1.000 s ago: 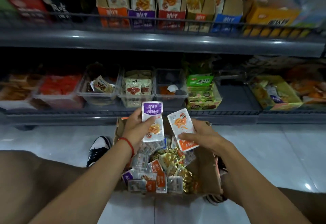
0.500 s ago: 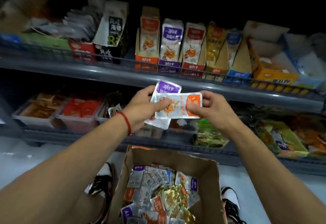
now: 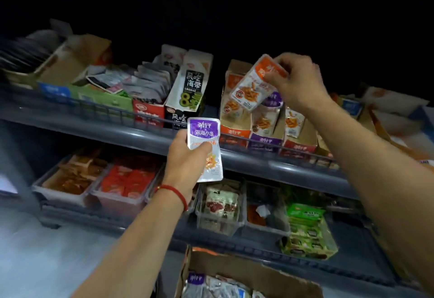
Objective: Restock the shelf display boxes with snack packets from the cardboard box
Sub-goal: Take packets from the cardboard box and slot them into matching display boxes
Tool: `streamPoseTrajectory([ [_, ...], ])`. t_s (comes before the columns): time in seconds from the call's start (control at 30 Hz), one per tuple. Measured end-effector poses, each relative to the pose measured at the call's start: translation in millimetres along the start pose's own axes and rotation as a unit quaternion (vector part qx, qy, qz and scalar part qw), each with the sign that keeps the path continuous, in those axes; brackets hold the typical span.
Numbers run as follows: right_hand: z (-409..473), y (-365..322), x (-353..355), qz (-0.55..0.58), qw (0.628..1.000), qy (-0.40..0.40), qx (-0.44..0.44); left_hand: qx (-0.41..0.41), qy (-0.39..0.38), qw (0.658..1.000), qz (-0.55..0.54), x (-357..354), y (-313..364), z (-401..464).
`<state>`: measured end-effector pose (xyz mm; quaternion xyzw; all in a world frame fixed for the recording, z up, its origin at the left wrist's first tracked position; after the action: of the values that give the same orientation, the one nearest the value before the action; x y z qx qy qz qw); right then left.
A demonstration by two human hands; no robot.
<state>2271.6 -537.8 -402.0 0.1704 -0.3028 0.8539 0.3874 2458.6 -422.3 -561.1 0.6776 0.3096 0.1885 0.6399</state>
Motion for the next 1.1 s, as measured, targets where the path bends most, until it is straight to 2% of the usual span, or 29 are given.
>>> streamPoseTrajectory([
  [0.2, 28, -14, -65, -0.123, 0.984, -0.099, 0.081, 0.001, 0.004, 1.0, -0.026, 2, 11, 7],
  [0.4, 26, -2, -102, -0.175, 0.968, -0.167, 0.066, 0.019, -0.005, 0.999, -0.026, 2, 12, 8],
  [0.63, 31, 2, -104, -0.224, 0.96, -0.145, 0.079, 0.032, -0.014, 0.999, -0.021, 0, 12, 4],
  [0.87, 35, -6, -103, -0.265, 0.944, -0.141, 0.138, 0.041, -0.023, 0.999, -0.018, -3, 9, -1],
  [1.1, 32, -15, -96, -0.281, 0.938, -0.072, 0.191, 0.026, -0.024, 0.999, -0.009, -4, 8, -3],
])
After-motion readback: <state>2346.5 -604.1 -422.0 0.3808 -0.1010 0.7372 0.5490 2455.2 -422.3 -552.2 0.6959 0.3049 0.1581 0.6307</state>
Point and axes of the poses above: each hand's wrist, its own z-axis towards the middle knuckle, its own x-axis out of the back of the hand, y = z × x, the point moved 5 cm from there along z, towards the middle knuckle, and after that the axes turned 15 degrees about y, right-handed, at the moved point
